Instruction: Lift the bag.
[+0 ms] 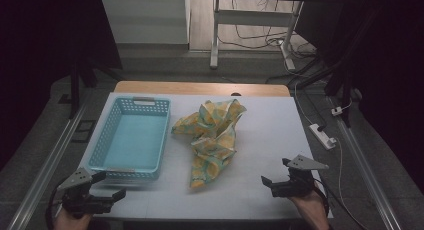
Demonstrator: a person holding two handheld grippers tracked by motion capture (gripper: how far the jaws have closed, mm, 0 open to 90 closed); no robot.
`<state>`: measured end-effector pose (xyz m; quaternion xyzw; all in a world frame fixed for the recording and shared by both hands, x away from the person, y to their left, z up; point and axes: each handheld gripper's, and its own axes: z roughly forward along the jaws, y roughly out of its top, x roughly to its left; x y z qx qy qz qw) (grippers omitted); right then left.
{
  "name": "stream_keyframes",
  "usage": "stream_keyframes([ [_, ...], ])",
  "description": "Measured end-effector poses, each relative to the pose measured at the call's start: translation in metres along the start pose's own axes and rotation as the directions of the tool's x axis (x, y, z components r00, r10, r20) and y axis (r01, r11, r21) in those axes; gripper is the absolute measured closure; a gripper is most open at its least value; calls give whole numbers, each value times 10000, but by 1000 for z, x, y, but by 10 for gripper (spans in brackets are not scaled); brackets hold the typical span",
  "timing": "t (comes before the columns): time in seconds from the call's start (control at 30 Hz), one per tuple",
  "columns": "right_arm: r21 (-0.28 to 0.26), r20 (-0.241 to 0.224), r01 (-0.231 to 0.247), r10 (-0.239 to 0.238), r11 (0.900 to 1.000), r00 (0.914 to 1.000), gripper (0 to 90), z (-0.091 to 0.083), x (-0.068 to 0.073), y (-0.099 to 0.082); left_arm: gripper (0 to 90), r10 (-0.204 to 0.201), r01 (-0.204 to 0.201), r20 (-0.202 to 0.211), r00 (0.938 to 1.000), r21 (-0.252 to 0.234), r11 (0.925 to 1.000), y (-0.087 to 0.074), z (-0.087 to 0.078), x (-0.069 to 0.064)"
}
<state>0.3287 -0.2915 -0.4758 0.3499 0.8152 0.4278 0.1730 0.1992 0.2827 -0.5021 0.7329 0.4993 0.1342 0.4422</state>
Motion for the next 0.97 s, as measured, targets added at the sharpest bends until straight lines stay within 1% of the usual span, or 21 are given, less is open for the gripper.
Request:
stream_keyframes([
  [0.13,98,255,-172,169,9998,9995,0,-6,-4,-10,0,-132,134,-181,9997,83,9999,-7,-2,4],
  [0.27,253,417,-330,320,9991,9986,0,-10,-8,-20,0,-288,293,-307,9991,155,9995,-12,-2,8],
  [0.33,380,455,-396,379,9985,9982,0,-11,-9,-24,0,-292,302,-416,9987,230,9993,-15,-1,10],
  [0.47,633,558,-473,438,9969,9975,0,-13,-10,-31,0,-355,383,-617,9975,451,9982,-20,-1,11],
  [0.57,795,604,-627,580,9949,9965,0,-15,-12,-35,0,-365,418,-735,9966,724,9965,-22,-1,11],
  [0.63,945,629,-731,673,9928,9957,0,-17,-13,-39,0,-345,403,-784,9963,732,9965,-23,-1,10],
  [0.7,1140,623,-843,776,9899,9950,0,-17,-14,-41,0,-306,395,-916,9953,971,9945,-23,-1,10],
  [0.77,1134,649,-891,821,9896,9945,0,-19,-13,-42,0,-244,366,-1024,9944,1191,9922,-23,0,9],
  [0.83,1332,675,-894,809,9870,9944,0,-19,-13,-42,0,-274,400,-1018,9944,1246,9914,-23,1,9],
  [0.97,1589,655,-838,742,9837,9951,0,-16,-13,-42,0,-405,520,-957,9946,1206,9913,-23,1,10],
])
